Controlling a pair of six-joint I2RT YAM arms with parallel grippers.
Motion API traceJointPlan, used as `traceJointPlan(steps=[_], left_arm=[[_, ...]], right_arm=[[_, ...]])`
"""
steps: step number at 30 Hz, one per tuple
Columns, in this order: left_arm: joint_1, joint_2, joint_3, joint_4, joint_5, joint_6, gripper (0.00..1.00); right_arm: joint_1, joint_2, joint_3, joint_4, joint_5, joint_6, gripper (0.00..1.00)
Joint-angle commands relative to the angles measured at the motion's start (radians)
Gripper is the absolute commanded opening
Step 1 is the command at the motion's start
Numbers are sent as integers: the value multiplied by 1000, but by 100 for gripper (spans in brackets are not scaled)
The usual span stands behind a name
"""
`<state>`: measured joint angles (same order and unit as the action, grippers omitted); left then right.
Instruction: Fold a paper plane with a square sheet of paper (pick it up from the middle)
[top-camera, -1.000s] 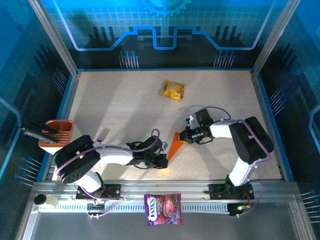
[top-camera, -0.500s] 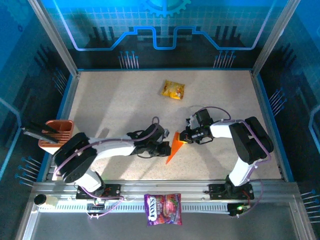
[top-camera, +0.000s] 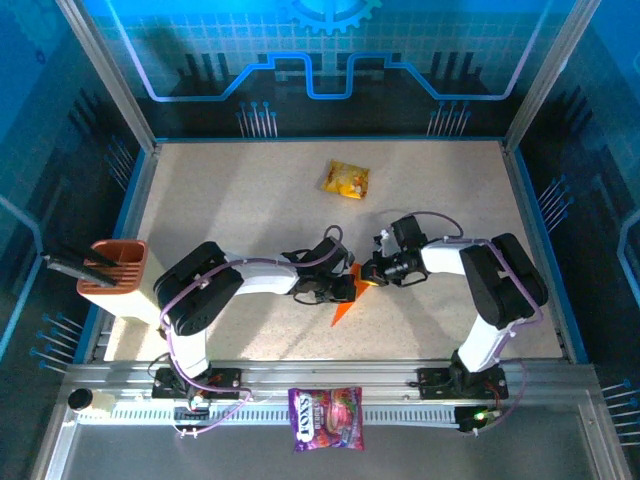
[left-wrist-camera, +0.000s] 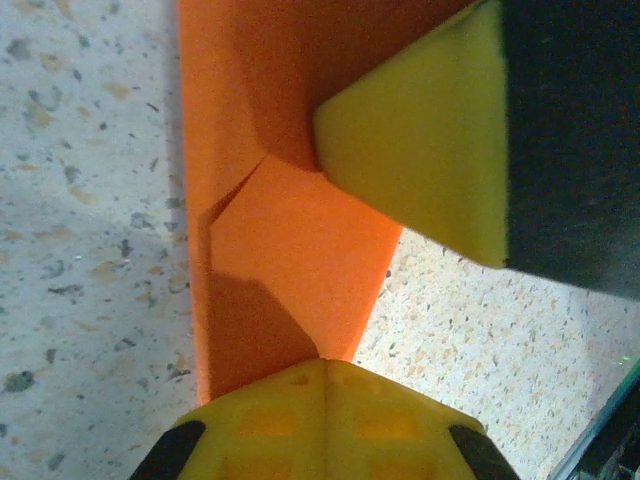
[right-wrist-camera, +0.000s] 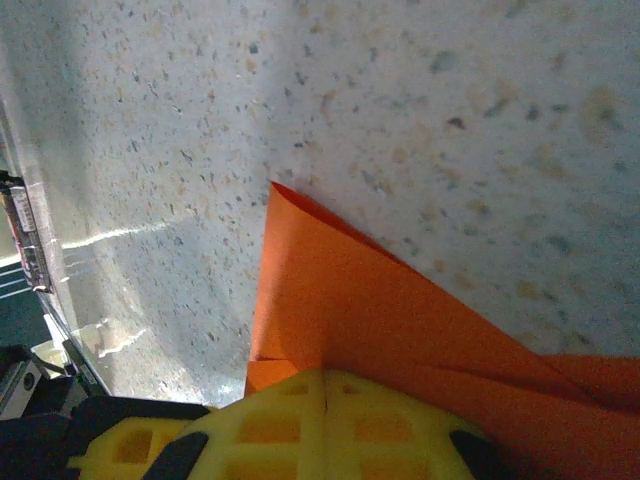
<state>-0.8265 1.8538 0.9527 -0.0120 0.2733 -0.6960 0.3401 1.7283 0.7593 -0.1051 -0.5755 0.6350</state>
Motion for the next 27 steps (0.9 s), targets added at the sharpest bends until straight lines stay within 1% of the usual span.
traceJointPlan(steps=[1,3,5,6,8,9,10,13,15,17,20,24,27], left_arm=[[2,3,-73,-28,-16,16,0],[1,-4,-103,-16,-17,13,0],[2,-13,-125,-9,-15,10,0],[2,-15,-133,-6,-16,9,0],[2,-16,-137,-7,-18,9,0],[3,-15,-138,-7,-22,6,0],[2,-13,-138,-2,-20,2,0],[2,-2,-128,-4,-15,1,0],[2,5,-120,-20,-14,4,0],[2,7,-121,-14,-11,4,0],[2,5,-130,-16,-6,2,0],[1,-1,-144,-10,-5,-1,0],[3,4,-154,4,3,-10,0]], right_arm=[[-22,-92,55,-121,39,-8,6],[-29,-138,61,-168,94,-25,9],[-47,-169,37,-164,109,-30,8],[-52,-175,18,-144,97,-29,6],[-41,-175,-12,-72,5,-28,3],[-25,-167,-15,-49,-36,-24,2],[2,-158,-9,-45,-39,-25,1],[58,-131,-7,-90,64,-29,0],[50,-100,-34,-62,74,-7,0],[25,-63,-72,1,58,9,0],[-38,-24,-110,45,25,13,0],[-146,-33,-114,41,14,-20,0],[-216,-24,-80,19,3,-44,0]])
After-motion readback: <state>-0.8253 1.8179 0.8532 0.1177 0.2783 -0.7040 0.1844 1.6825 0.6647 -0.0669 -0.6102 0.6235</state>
